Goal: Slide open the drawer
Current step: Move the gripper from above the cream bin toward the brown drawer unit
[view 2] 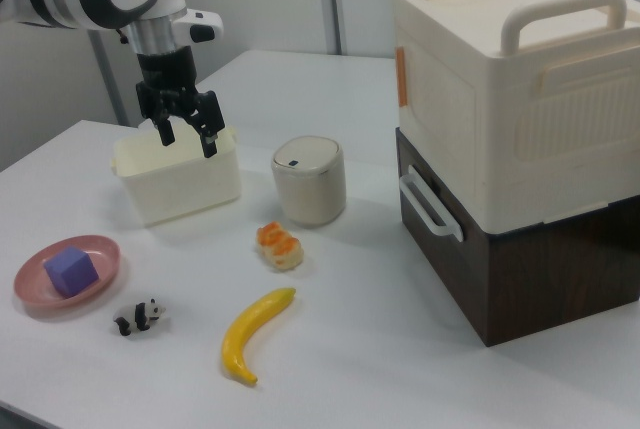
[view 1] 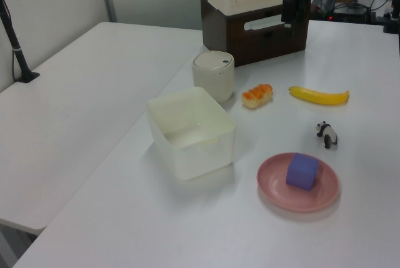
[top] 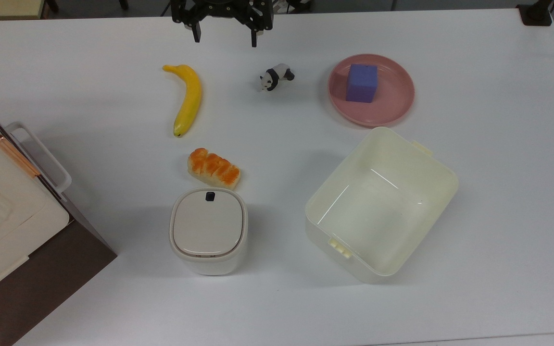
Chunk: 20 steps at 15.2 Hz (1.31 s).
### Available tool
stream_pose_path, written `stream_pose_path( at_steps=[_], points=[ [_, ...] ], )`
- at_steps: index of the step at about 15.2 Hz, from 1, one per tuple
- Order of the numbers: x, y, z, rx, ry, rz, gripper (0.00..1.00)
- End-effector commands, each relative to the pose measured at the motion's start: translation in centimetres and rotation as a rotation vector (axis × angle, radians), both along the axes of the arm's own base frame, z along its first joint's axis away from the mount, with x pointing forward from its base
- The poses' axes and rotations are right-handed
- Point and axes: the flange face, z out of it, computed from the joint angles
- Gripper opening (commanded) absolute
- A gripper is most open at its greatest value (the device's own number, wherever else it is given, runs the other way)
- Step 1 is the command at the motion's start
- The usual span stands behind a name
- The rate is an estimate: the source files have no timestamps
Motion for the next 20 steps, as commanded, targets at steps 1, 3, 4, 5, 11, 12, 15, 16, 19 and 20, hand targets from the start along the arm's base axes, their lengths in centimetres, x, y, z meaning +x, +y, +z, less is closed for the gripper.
stream_pose_path(
  at_steps=[1, 3, 4, 5, 11, 12, 15, 16, 19, 20],
  points=[
    [-0.3, -0.5, 0.1, -0.003, 0.007, 0.094, 1.00],
    [-0.3, -1.8, 0.2, 0.000, 0.003, 0.162, 1.00],
    [-0.3, -2.2, 0.2, 0.000, 0.003, 0.204, 1.00],
    [-0.3, -2.6, 0.3, 0.001, 0.002, 0.253, 1.00],
    [0.6, -9.1, 0.4, -0.017, -0.007, 0.517, 1.00],
    [1.1, -10.5, 0.0, -0.036, -0.023, 0.542, 1.00],
    [4.1, -12.6, -3.5, -0.094, -0.064, 0.587, 1.00],
    [4.9, -12.9, -4.1, -0.130, -0.076, 0.599, 1.00],
    [6.8, -14.0, -5.8, -0.217, -0.118, 0.691, 1.00],
    [7.2, -14.9, -5.9, -0.236, -0.142, 0.722, 1.00]
  ],
)
